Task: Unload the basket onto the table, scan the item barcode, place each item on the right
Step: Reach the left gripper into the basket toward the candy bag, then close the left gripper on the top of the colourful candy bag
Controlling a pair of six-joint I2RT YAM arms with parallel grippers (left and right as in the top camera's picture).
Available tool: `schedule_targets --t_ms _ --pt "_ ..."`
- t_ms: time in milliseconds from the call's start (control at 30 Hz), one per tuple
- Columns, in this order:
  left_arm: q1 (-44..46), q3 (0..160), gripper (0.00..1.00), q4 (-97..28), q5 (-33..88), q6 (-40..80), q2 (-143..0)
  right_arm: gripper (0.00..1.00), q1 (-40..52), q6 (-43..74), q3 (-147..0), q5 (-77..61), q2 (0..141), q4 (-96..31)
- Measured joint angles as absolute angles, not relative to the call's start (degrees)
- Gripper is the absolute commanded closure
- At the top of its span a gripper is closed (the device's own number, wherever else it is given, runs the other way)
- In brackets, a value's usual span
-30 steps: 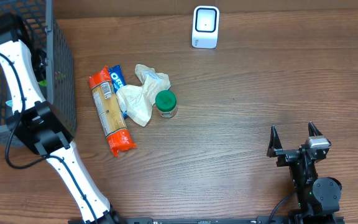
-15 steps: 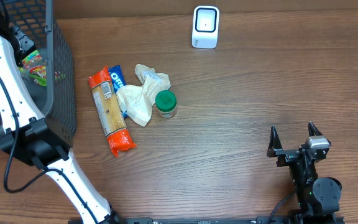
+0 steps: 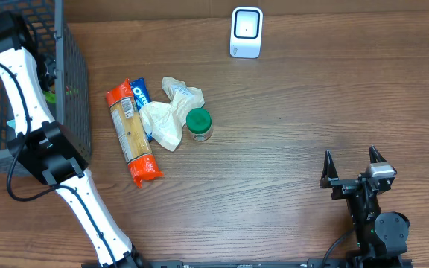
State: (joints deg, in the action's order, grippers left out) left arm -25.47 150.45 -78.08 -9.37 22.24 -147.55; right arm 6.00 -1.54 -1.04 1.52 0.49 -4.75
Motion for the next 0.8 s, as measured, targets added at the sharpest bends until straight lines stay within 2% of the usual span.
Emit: schedule_targets --t_ms 200,300,367,433,800 --pt "-25.47 150.45 0.47 -79.44 -9.15 22.11 -149.73 0.0 6.0 -1.54 -1.04 1.52 0.49 -4.73" --pt "-25.47 150.43 0.69 -79.57 -8.95 22.17 -150.02 0.0 6.0 -1.54 -1.04 1.52 0.49 -4.78" --pt "-25.47 150.43 0.93 -79.59 -8.86 22.17 -150.02 0.0 6.0 -1.56 -1.04 1.54 0.49 -4.75" --pt "-25.47 150.43 0.96 -79.79 -8.8 21.93 -150.02 0.0 6.0 -1.54 -1.04 1.52 0.49 -4.78" --pt "-25.47 150.47 0.96 -82.52 -8.82 21.91 -150.02 0.0 6.0 -1.54 -1.04 1.52 0.49 -4.75"
